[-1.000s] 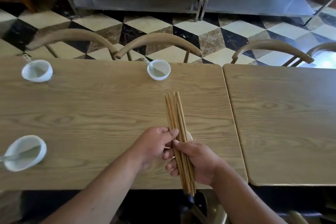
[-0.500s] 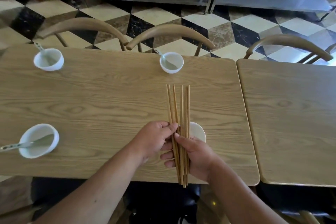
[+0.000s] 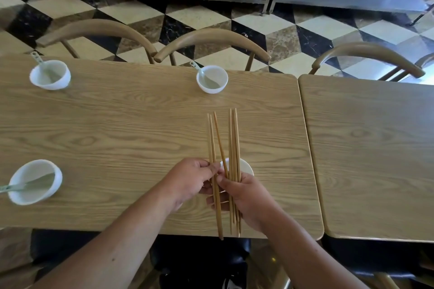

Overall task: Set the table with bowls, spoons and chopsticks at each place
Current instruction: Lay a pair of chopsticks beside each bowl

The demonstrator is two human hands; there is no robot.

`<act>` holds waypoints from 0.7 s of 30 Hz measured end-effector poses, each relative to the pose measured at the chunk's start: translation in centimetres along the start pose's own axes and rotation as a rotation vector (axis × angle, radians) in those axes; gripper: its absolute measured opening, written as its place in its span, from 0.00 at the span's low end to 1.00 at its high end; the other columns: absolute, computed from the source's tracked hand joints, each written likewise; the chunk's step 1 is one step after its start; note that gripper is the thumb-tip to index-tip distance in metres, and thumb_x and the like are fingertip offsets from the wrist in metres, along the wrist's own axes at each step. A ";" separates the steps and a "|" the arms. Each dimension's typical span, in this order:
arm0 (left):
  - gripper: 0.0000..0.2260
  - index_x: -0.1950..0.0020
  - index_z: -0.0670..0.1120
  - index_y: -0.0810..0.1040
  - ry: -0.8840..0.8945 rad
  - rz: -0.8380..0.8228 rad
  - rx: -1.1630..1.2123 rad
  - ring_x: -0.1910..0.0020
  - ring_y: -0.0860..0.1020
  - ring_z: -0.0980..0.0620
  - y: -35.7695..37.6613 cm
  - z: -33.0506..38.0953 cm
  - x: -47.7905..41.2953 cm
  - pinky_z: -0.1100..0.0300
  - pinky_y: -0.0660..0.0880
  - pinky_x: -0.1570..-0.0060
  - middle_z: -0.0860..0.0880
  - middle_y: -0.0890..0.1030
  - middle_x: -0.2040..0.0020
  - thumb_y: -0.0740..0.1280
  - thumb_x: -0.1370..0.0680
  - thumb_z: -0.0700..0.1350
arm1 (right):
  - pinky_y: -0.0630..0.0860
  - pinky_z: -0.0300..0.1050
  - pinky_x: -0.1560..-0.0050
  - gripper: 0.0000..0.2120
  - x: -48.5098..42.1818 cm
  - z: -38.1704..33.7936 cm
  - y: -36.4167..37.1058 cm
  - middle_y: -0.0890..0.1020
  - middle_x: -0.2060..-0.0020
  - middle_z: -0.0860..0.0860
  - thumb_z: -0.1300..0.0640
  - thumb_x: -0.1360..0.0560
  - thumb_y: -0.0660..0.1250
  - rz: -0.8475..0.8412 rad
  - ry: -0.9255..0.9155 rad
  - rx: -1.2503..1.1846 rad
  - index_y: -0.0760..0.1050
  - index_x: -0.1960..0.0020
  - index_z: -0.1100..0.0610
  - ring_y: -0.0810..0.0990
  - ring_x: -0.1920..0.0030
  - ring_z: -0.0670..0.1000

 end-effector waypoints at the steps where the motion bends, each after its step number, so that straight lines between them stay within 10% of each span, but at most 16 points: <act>1: 0.13 0.48 0.40 0.87 -0.003 0.007 0.000 0.57 0.82 0.45 -0.1 0.0 0.0 0.49 0.82 0.47 0.38 0.87 0.55 0.68 0.15 0.48 | 0.84 0.56 0.51 0.12 0.0 -0.2 0.1 0.89 0.49 0.62 0.58 0.14 0.65 0.013 -0.015 0.026 0.82 0.37 0.64 0.87 0.55 0.58; 10: 0.12 0.48 0.44 0.86 0.064 0.200 0.204 0.63 0.80 0.53 -3.9 1.3 -0.1 0.55 0.78 0.55 0.49 0.81 0.62 0.64 0.14 0.46 | 0.85 0.51 0.58 0.12 -0.3 -1.5 -0.6 0.85 0.57 0.55 0.61 0.15 0.66 0.101 -0.067 0.118 0.75 0.40 0.71 0.84 0.62 0.54; 15: 0.08 0.44 0.42 0.80 -0.044 0.098 0.426 0.77 0.63 0.57 -4.1 1.9 0.6 0.65 0.63 0.78 0.53 0.65 0.71 0.63 0.13 0.44 | 0.83 0.49 0.61 0.06 -0.5 -2.3 -0.3 0.83 0.58 0.58 0.62 0.15 0.66 0.078 -0.132 0.184 0.78 0.47 0.65 0.82 0.66 0.54; 21: 0.13 0.41 0.48 0.84 -0.025 -0.027 0.316 0.76 0.57 0.58 -3.4 2.5 1.6 0.65 0.54 0.80 0.55 0.61 0.72 0.73 0.23 0.51 | 0.81 0.48 0.58 0.06 -0.7 -2.6 0.7 0.83 0.60 0.59 0.64 0.16 0.68 0.060 -0.147 0.272 0.79 0.46 0.68 0.81 0.64 0.55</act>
Point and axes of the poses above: each hand's wrist, its own x-axis away from the middle knuckle, its own y-axis out of the palm, z = x × y, the point moved 6 cm from there along -x, towards the middle knuckle
